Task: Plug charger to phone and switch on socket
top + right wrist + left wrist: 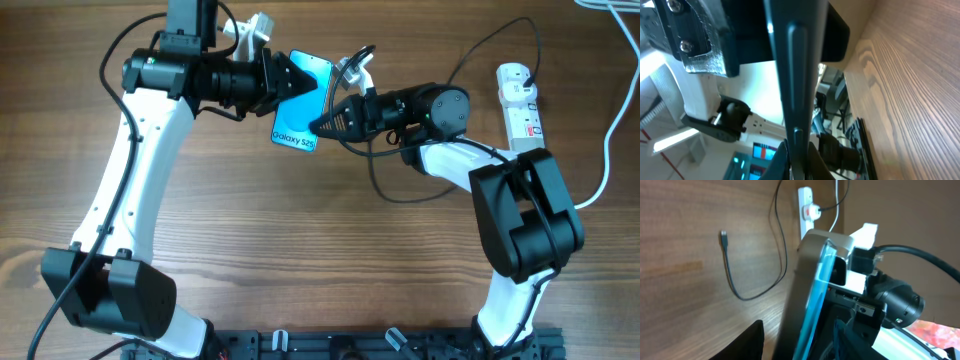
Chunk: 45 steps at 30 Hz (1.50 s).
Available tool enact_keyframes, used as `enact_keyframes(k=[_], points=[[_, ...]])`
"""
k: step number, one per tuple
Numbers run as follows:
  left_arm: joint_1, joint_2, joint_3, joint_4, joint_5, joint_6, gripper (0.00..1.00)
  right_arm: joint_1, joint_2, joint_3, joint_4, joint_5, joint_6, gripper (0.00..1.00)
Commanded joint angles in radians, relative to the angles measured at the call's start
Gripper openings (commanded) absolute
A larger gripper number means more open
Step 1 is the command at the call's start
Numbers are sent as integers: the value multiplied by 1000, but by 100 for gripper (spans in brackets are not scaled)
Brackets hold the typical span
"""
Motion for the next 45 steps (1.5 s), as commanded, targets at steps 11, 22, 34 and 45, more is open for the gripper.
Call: enact_keyframes(k=[11, 22, 34, 45], points=[[-85, -2, 5, -143, 95, 57, 40, 32, -9, 65, 75, -82, 0, 4], [-63, -2, 5, -81, 95, 53, 39, 63, -9, 65, 75, -84, 8, 4], [-28, -2, 5, -89, 95, 53, 4, 32, -9, 65, 75, -84, 5, 82], [108, -2, 5, -502, 91, -26, 4, -195, -9, -34, 69, -101, -124, 100]])
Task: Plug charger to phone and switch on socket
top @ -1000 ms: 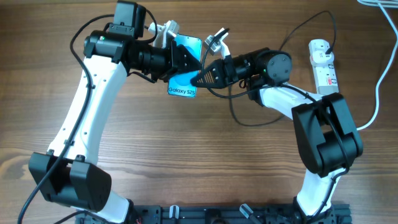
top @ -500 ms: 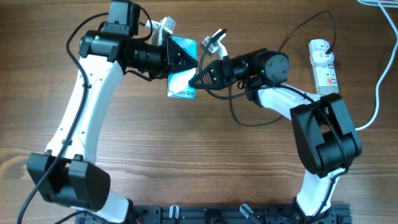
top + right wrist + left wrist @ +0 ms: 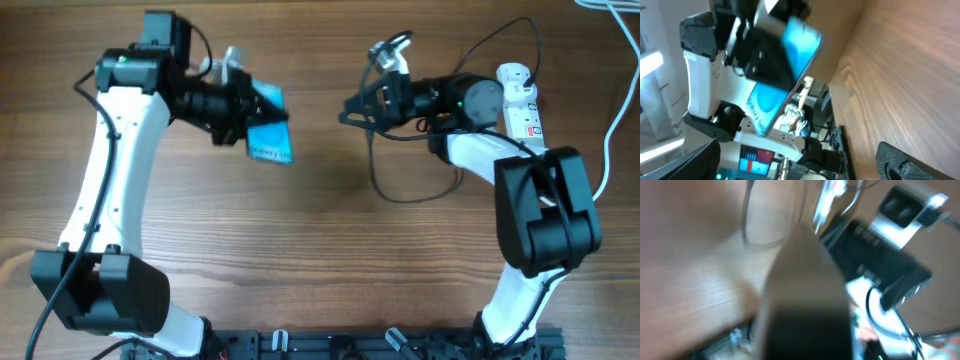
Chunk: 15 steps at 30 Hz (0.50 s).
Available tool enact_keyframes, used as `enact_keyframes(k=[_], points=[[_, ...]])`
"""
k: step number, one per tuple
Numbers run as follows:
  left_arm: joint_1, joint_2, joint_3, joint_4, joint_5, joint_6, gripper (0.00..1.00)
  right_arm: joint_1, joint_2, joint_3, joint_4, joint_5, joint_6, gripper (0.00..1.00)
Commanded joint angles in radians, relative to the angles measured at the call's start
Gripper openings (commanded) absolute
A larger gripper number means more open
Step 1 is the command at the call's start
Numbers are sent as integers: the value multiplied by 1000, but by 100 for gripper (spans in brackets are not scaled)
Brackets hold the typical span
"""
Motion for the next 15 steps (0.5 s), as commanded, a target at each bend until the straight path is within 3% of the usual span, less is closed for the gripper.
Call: enact_keyframes(k=[1, 7, 15], points=[[-3, -6, 5, -219, 31, -11, 4, -64, -4, -59, 51, -55, -107, 100], [-69, -6, 4, -378, -39, -24, 4, -133, -4, -128, 32, -57, -118, 100], [-294, -6, 4, -349, -86, -468, 4, -133, -4, -128, -78, -56, -117, 100]])
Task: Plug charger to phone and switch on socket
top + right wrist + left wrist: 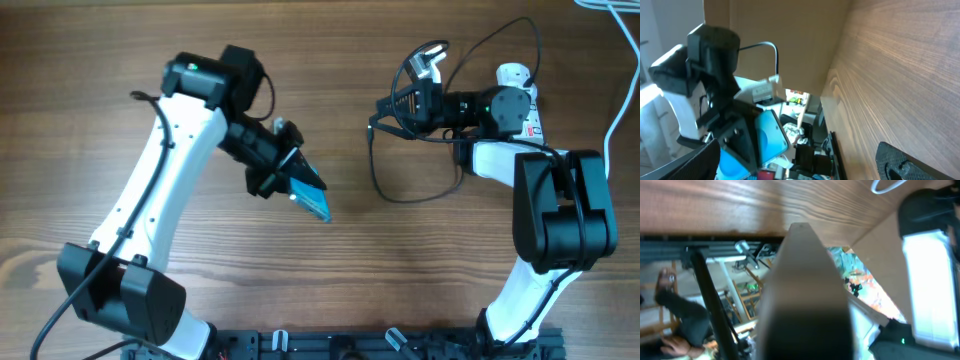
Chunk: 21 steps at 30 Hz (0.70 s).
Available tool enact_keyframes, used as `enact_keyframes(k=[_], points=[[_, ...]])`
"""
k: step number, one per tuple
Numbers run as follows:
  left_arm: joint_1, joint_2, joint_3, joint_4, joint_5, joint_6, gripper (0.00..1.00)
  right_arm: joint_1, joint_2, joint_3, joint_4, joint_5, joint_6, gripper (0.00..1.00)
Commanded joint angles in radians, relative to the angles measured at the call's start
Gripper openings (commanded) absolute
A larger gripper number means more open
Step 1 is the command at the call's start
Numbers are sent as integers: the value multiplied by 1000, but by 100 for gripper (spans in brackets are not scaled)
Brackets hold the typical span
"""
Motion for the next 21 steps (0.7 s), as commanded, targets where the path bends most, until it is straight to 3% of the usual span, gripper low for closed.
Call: enact_keyframes(k=[1, 4, 8, 15, 21], points=[[-52, -6, 6, -5, -21, -237, 4, -1, -4, -5, -27, -49, -21, 100], [-79, -6, 6, -5, 4, -256, 4, -1, -4, -5, -26, -49, -21, 100], [-78, -6, 6, -5, 237, -256, 4, -1, -4, -5, -26, -49, -21, 100], [-78, -6, 6, -5, 454, -256, 4, -1, -4, -5, -26, -49, -21, 100], [-77, -6, 6, -6, 530, -291, 4, -1, -4, -5, -26, -49, -21, 100]])
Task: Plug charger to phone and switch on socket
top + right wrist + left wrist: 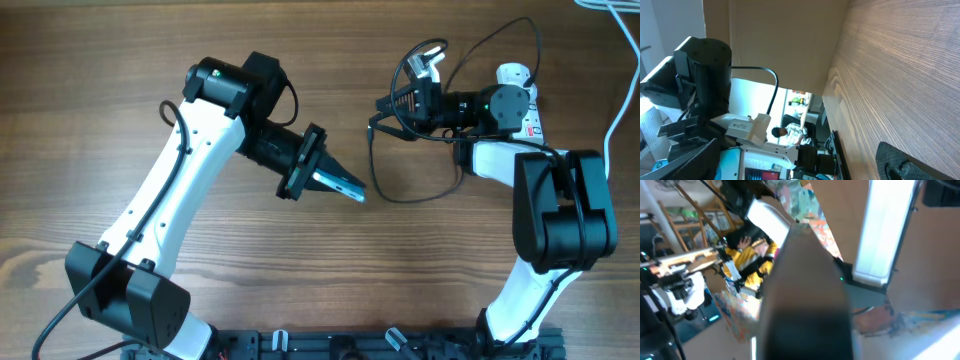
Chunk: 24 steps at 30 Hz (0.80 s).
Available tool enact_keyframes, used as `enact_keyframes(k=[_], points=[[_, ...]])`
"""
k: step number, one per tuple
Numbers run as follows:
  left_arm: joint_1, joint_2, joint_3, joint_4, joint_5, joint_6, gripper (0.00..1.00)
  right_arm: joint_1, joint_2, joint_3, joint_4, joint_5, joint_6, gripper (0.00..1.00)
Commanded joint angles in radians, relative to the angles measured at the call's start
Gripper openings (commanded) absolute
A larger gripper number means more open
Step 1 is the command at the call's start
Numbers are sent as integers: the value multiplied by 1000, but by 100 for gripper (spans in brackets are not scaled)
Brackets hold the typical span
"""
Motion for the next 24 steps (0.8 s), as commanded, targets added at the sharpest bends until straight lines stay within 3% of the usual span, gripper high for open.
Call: enact_keyframes(k=[1, 24], points=[[-2, -6, 6, -1, 93, -60, 4, -1, -4, -4, 2, -50, -20, 100], [-2, -6, 6, -1, 81, -77, 4, -1, -4, -4, 2, -50, -20, 100]])
